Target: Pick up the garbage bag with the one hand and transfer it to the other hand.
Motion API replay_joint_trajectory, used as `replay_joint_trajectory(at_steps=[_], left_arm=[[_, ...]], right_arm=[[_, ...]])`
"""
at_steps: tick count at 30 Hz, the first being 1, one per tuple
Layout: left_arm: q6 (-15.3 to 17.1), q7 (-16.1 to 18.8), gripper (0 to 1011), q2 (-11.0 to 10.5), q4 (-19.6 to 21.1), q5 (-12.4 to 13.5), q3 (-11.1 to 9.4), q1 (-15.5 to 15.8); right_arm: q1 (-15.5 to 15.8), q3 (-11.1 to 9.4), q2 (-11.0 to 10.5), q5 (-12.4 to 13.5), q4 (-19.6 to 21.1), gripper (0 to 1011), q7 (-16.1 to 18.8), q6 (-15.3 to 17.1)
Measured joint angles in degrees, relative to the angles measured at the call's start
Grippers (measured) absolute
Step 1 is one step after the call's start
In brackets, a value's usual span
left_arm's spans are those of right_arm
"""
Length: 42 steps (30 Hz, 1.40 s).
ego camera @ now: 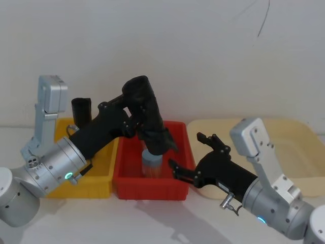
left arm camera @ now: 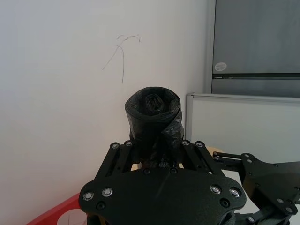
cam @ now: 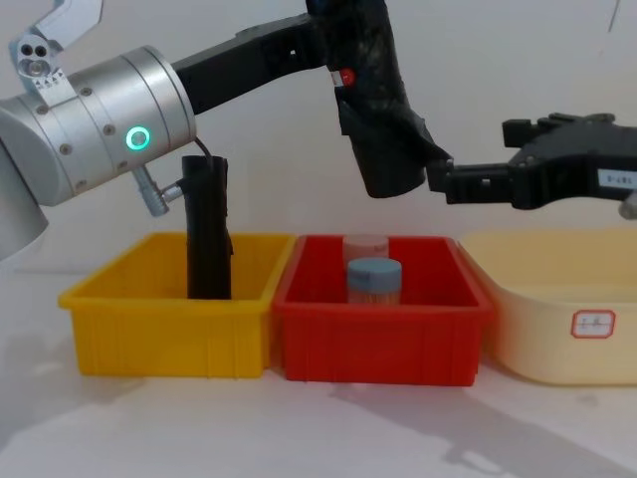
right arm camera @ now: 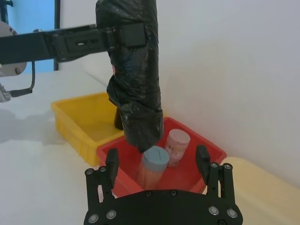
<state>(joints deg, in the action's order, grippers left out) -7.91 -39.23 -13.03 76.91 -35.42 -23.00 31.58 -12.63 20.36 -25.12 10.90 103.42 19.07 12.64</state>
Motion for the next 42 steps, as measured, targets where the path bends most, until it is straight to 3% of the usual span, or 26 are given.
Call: replay_joint_trajectory(at_steps=[14, 42], left_arm=[[0.00, 0.00, 370, -0.01, -0.01, 0.00, 0.00, 0.00], [-0.01, 0.01, 371, -0.01, -0.01, 0.01, 0.01, 0.00]], right_arm=[[-2.99, 0.81, 1.13, -0.23, -2.16, 1000, 1.83, 0.06], [-10.94, 5.34, 4.02, -0.22, -10.24, 1000, 5.25, -2.07]])
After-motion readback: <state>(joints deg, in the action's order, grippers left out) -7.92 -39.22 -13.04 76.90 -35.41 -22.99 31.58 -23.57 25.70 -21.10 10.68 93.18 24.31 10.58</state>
